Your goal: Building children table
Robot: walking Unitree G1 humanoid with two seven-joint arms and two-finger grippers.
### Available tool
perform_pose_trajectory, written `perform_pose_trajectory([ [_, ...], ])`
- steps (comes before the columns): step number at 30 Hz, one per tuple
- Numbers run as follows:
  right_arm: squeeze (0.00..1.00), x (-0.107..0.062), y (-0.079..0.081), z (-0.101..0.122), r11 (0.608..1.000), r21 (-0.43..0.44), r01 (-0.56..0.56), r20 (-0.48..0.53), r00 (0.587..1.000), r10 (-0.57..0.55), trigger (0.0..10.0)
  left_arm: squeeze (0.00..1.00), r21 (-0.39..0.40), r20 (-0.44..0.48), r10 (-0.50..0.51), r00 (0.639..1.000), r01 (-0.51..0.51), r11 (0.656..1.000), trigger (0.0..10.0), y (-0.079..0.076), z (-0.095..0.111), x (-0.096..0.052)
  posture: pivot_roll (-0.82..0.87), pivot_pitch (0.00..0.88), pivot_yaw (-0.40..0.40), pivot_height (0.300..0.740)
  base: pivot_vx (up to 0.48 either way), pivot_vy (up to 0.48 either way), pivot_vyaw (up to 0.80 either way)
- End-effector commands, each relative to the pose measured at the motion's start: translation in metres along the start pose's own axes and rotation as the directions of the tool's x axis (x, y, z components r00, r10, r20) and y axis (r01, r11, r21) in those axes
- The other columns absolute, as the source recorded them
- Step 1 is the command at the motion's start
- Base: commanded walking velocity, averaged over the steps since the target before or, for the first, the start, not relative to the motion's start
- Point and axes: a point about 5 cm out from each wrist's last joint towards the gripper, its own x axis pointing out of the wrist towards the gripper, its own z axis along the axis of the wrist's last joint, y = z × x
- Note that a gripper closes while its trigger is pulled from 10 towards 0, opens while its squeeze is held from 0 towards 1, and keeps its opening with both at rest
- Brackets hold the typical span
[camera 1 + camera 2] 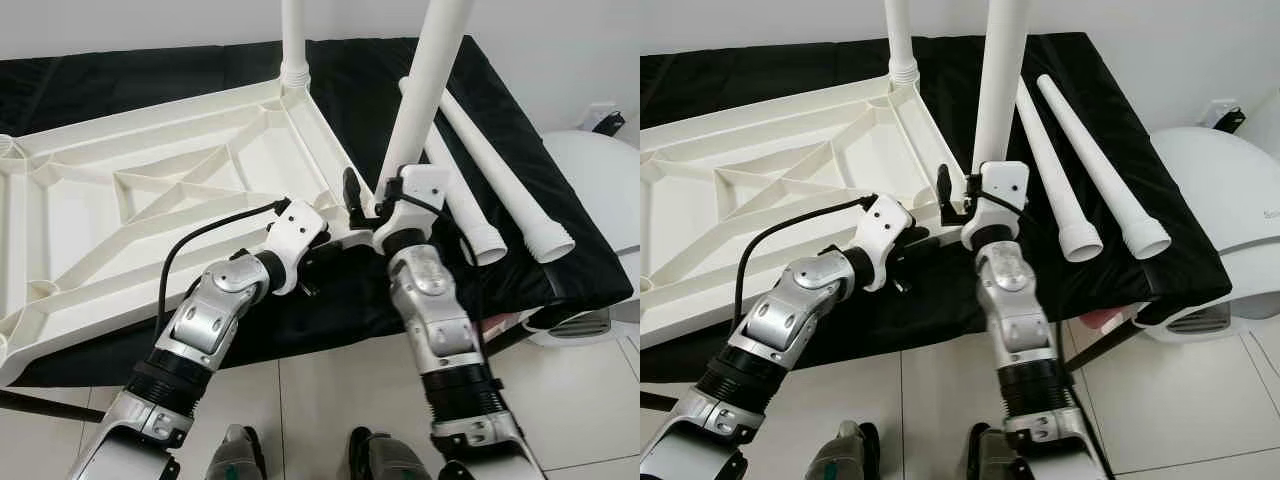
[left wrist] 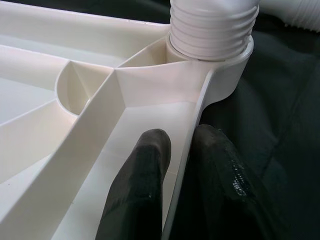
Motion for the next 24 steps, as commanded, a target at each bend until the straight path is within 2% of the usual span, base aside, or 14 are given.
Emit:
perform_pose_trajectory([
  [1, 1.00, 0.000, -0.001, 0.003, 0.999, 0.026, -0.035, 0.008, 0.999, 0.035, 10.0, 0.00, -0.019, -0.001, 0.036, 0.999, -0.036, 0.999, 10.0, 0.000, -0.003, 0.001, 0.04, 0.192, -0.006, 0.740, 0.000, 0.000, 0.00],
  [2, 0.00, 0.000, -0.006, 0.004, 0.998, 0.018, -0.066, 0.004, 0.998, 0.065, 10.0, 0.00, -0.018, -0.002, 0.035, 0.999, -0.035, 0.999, 10.0, 0.000, -0.003, 0.001, 0.04, 0.193, -0.005, 0.740, 0.000, 0.000, 0.00],
  [8, 0.00, -0.002, -0.016, 0.004, 0.982, 0.009, -0.190, -0.018, 0.982, 0.190, 10.0, 0.00, -0.013, -0.006, 0.036, 0.999, -0.036, 0.999, 10.0, 0.001, -0.004, -0.001, 0.04, 0.193, -0.007, 0.740, 0.000, 0.000, 0.00],
  [10, 0.00, -0.004, -0.020, 0.002, 0.952, 0.020, -0.305, -0.045, 0.951, 0.305, 10.0, 0.00, -0.013, -0.006, 0.035, 0.999, -0.035, 0.999, 10.0, 0.001, -0.004, -0.001, 0.04, 0.191, -0.009, 0.740, 0.000, 0.000, 0.00],
  [12, 0.00, -0.004, -0.020, 0.002, 0.952, 0.020, -0.305, -0.045, 0.951, 0.305, 10.0, 0.00, -0.013, -0.006, 0.035, 0.999, -0.035, 0.999, 10.0, 0.001, -0.004, -0.001, 0.04, 0.191, -0.009, 0.740, 0.000, 0.000, 0.00],
  [15, 0.00, -0.007, -0.033, -0.002, 0.908, 0.049, -0.416, -0.090, 0.904, 0.418, 10.0, 0.00, -0.011, -0.003, 0.029, 1.000, -0.029, 1.000, 10.0, 0.000, -0.004, 0.000, 0.04, 0.185, -0.010, 0.740, 0.000, 0.000, 0.00],
  [16, 0.00, -0.007, -0.033, -0.002, 0.908, 0.049, -0.416, -0.090, 0.904, 0.418, 10.0, 0.00, -0.011, -0.003, 0.029, 1.000, -0.029, 1.000, 10.0, 0.000, -0.004, 0.000, 0.04, 0.185, -0.010, 0.740, 0.000, 0.000, 0.00],
  [19, 0.00, -0.007, -0.043, -0.005, 0.868, 0.050, -0.493, -0.130, 0.859, 0.495, 10.0, 0.00, -0.002, -0.004, 0.014, 1.000, -0.014, 1.000, 10.0, -0.003, -0.004, 0.000, 0.04, 0.176, -0.011, 0.740, 0.000, 0.000, 0.00],
  [22, 0.00, -0.006, -0.045, -0.007, 0.853, 0.048, -0.519, -0.143, 0.842, 0.520, 10.0, 0.00, 0.001, -0.006, 0.009, 1.000, -0.009, 1.000, 10.0, -0.003, -0.004, 0.000, 0.04, 0.171, -0.010, 0.740, 0.000, 0.000, 0.00],
  [24, 0.00, -0.006, -0.050, -0.010, 0.826, 0.051, -0.562, -0.165, 0.811, 0.562, 10.0, 0.00, 0.002, -0.007, 0.002, 1.000, -0.002, 1.000, 10.0, -0.004, -0.005, -0.001, 0.04, 0.168, -0.012, 0.740, 0.000, 0.000, 0.00],
])
